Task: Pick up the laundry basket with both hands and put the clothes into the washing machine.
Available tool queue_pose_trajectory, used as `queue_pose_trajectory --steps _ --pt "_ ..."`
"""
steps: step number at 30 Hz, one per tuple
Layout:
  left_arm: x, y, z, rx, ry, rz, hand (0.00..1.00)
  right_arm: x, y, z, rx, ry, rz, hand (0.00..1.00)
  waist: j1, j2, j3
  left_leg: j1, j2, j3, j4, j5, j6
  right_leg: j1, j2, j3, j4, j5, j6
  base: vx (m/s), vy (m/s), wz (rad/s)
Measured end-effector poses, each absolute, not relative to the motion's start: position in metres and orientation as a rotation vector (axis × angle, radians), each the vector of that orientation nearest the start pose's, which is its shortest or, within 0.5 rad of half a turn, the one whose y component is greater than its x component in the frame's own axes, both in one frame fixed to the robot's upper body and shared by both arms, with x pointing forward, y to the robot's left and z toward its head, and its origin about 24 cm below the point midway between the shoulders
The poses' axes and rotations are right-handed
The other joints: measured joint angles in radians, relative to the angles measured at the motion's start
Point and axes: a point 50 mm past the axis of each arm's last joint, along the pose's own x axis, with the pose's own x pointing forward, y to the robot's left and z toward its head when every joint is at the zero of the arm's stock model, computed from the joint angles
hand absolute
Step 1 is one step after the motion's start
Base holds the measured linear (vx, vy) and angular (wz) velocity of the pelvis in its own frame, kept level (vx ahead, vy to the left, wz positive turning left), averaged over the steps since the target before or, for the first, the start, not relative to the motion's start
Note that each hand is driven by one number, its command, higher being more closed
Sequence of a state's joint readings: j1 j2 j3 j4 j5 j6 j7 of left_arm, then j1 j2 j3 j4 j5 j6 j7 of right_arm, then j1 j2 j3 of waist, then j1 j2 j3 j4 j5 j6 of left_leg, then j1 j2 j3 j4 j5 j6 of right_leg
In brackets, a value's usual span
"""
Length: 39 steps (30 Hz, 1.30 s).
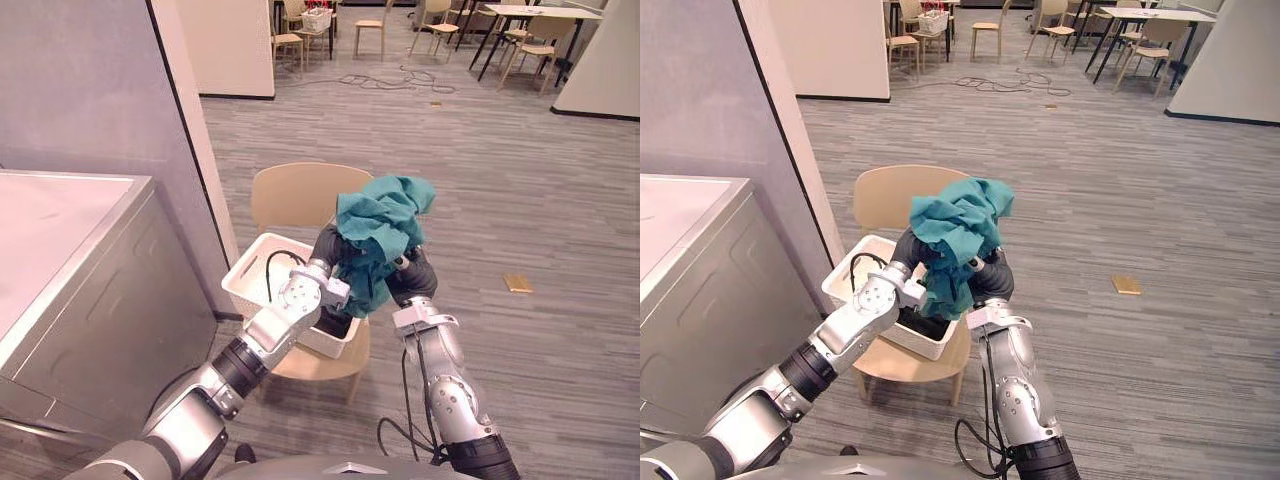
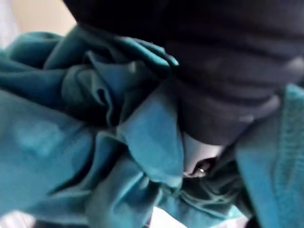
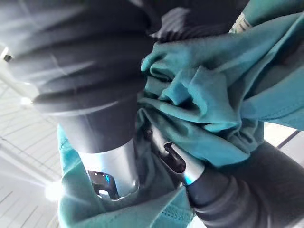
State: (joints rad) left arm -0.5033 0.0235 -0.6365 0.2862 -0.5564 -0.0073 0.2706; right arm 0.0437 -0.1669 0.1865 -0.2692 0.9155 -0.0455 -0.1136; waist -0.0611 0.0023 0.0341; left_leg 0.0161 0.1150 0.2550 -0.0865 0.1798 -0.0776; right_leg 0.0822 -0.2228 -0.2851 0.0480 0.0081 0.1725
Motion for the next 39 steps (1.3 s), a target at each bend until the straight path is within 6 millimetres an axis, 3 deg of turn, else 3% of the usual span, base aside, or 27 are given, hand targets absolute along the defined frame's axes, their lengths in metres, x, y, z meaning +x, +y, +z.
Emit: queue_pose_trajectory --steps 7,16,23,28,31,36,39 --pt "0.300 -0.010 0.070 -0.489 0.235 -0.400 1.00 0.238 -0.121 0.088 0.809 -0.067 0.204 0.00 0.000 -0.007 0.004 -0.004 0.001 0.018 0.000 0.000 0.001 -0.019 0.000 0.022 0.003 0.005 -0.006 0.00 -0.001 -0.06" --pt "0.311 -0.027 0.085 -0.557 0.233 -0.406 1.00 0.245 -0.129 0.101 0.800 -0.138 0.183 0.00 -0.016 -0.041 0.021 0.000 0.017 0.066 0.000 -0.011 -0.011 -0.053 0.012 0.075 0.001 0.015 -0.021 0.00 -0.015 -0.19" --pt "0.318 -0.020 0.089 -0.657 0.246 -0.343 1.00 0.246 -0.126 0.102 0.831 -0.136 0.197 0.00 -0.011 -0.044 0.021 0.002 0.019 0.105 0.000 -0.010 -0.006 -0.078 0.019 0.111 0.004 0.029 -0.010 0.02 -0.012 -0.17" --pt "0.333 0.004 0.103 -0.820 0.208 -0.227 1.00 0.241 -0.122 0.110 0.854 -0.176 0.257 0.00 -0.009 -0.044 0.021 0.003 0.020 0.106 0.000 -0.010 -0.006 -0.080 0.019 0.113 0.007 0.024 -0.017 0.00 0.000 0.00" --pt "0.344 0.038 0.106 -0.928 0.159 -0.086 1.00 0.238 -0.123 0.108 0.859 -0.174 0.254 0.00 -0.007 -0.044 0.021 0.003 0.021 0.106 0.000 -0.009 -0.006 -0.083 0.019 0.114 0.007 0.023 -0.018 -0.04 -0.004 0.00" --pt "0.345 0.084 0.089 -1.067 0.133 0.127 1.00 0.231 -0.134 0.095 0.910 -0.144 0.175 0.00 0.000 -0.048 0.017 0.003 0.020 0.104 -0.001 -0.009 -0.005 -0.083 0.019 0.113 0.007 0.023 -0.018 0.00 0.000 0.00" --pt "0.341 0.100 0.078 -1.089 0.141 0.208 1.00 0.230 -0.139 0.093 0.917 -0.149 0.144 0.00 0.000 -0.056 0.011 0.001 0.020 0.102 -0.001 -0.009 -0.005 -0.082 0.019 0.110 0.006 0.023 -0.019 0.00 0.000 0.00"
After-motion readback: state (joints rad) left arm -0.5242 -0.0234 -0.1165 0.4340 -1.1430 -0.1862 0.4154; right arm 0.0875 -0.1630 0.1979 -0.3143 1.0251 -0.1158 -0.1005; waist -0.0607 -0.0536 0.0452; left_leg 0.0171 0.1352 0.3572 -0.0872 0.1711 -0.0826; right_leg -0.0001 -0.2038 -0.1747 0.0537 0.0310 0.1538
